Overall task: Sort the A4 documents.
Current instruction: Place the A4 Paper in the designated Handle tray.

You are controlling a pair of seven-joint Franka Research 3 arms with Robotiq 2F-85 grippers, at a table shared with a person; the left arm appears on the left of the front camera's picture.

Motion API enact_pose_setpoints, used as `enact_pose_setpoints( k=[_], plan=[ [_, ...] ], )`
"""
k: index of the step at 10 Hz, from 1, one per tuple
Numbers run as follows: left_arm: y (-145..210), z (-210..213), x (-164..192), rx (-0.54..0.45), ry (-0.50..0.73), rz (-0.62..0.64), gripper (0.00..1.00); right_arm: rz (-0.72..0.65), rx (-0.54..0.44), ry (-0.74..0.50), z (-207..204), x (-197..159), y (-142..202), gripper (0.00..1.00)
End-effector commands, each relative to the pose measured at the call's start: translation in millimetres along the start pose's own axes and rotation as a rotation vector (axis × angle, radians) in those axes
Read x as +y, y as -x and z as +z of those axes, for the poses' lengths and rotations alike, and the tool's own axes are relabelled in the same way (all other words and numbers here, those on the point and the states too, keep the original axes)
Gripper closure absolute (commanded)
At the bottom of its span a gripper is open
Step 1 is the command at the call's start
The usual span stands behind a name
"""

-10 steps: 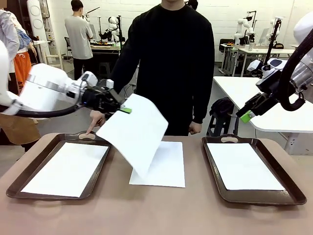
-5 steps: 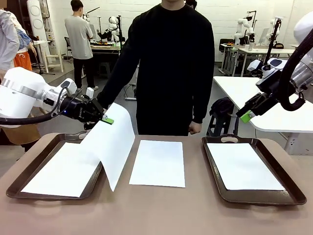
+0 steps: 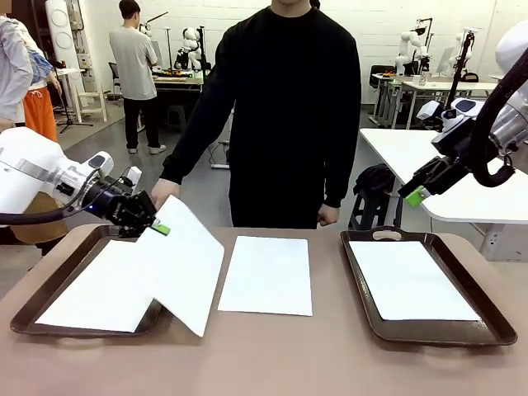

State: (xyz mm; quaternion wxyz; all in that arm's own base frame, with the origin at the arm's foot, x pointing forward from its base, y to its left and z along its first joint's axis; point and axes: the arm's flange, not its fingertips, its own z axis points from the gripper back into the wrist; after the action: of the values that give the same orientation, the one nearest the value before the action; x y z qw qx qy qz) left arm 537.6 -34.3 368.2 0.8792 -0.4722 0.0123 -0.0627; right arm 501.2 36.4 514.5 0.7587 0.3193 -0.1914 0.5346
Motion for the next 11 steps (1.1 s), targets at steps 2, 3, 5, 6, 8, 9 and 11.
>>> enact_pose_setpoints(
  k=[2, 3, 5, 6, 8, 9, 11],
  plan=[
    [-9, 14, 18, 0.004, -0.162, -0.028, 0.99, 0.009, 0.003, 0.006, -2, 0, -1, 0.00],
    [-10, 15, 32, 0.013, -0.200, -0.018, 0.99, 0.009, 0.003, 0.006, -2, 0, -1, 0.00],
    [-10, 28, 54, -0.006, -0.236, 0.022, 0.99, 0.009, 0.003, 0.006, -2, 0, -1, 0.00],
    [-8, 37, 65, -0.010, -0.241, 0.059, 0.99, 0.009, 0.003, 0.006, -2, 0, -1, 0.00],
    [-1, 55, 88, -0.018, -0.245, 0.154, 0.99, 0.009, 0.003, 0.006, -2, 0, -1, 0.00],
    [-2, 58, 92, -0.018, -0.251, 0.157, 0.99, 0.009, 0.003, 0.006, -2, 0, -1, 0.00],
    [-5, 65, 94, -0.018, -0.284, 0.146, 0.99, 0.009, 0.003, 0.006, -2, 0, -1, 0.00]
  ],
)
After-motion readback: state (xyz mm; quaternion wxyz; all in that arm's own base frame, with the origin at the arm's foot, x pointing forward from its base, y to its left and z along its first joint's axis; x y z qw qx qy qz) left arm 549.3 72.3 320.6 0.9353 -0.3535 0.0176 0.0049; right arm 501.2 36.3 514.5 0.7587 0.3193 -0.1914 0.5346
